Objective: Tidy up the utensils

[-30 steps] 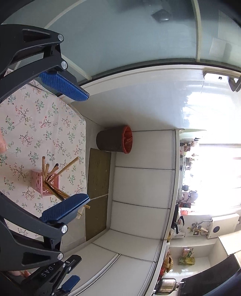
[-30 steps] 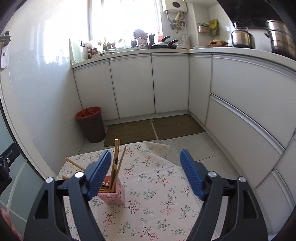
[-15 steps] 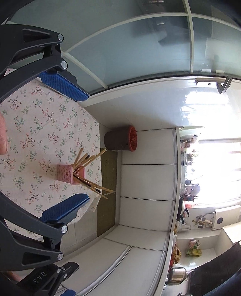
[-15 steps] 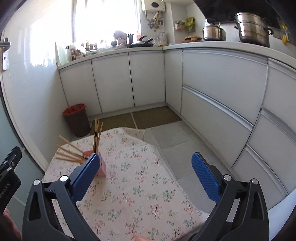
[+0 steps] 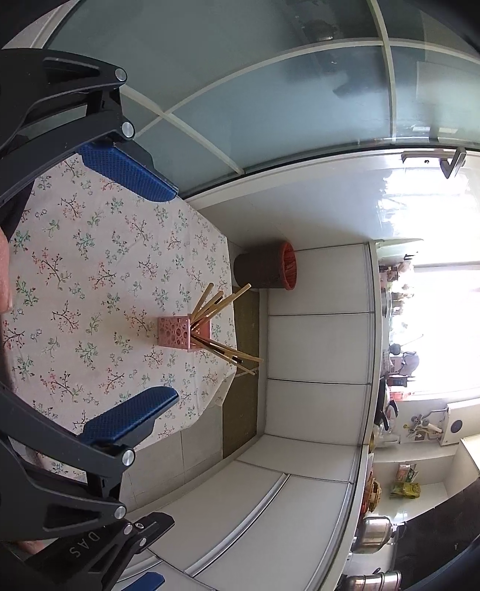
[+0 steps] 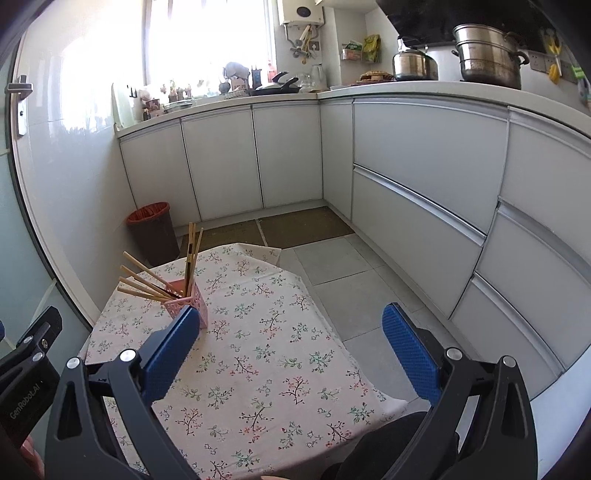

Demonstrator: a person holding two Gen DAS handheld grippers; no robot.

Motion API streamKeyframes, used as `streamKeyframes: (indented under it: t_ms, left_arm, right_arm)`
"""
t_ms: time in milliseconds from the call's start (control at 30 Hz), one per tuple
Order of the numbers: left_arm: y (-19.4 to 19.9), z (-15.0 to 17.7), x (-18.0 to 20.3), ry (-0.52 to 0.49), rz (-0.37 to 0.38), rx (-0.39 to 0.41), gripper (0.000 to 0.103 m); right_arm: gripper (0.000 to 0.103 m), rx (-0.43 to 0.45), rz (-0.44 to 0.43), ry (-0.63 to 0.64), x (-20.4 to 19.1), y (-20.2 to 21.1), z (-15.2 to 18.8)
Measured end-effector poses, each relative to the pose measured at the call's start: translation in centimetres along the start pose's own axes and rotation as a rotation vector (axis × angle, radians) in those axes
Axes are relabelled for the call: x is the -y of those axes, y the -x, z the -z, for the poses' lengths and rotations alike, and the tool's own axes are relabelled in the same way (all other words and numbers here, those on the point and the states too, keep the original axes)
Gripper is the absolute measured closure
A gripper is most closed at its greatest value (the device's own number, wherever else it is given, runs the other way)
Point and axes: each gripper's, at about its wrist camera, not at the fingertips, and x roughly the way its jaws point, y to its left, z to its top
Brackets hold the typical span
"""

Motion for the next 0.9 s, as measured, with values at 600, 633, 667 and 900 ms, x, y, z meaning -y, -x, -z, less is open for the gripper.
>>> streamKeyframes:
  t_ms: [600,633,667,900]
  left_arm:
    - [0.6,0.3,0.0,-0.010,-0.009,0.008,0.007]
    - [0.6,0.3,0.0,-0.010,-0.011,0.007,0.007]
    - [0.5,0.3,-0.1,-0.009,-0.012,0.007,0.007]
    - [0.3,0.3,-0.2,-0.004,-0.017,0.002,0.007]
  right_arm:
    - [0.007,0.026,0.018,0.006,0.1,1.5,0.0]
    - [0.007,0.025,0.018,0.005,0.1,1.5,0.0]
    - [0.007,0.022,0.018,0.006,0.1,1.4,0.0]
    - [0.007,-0.002,0.007,0.001,0.0,1.0,-0.1]
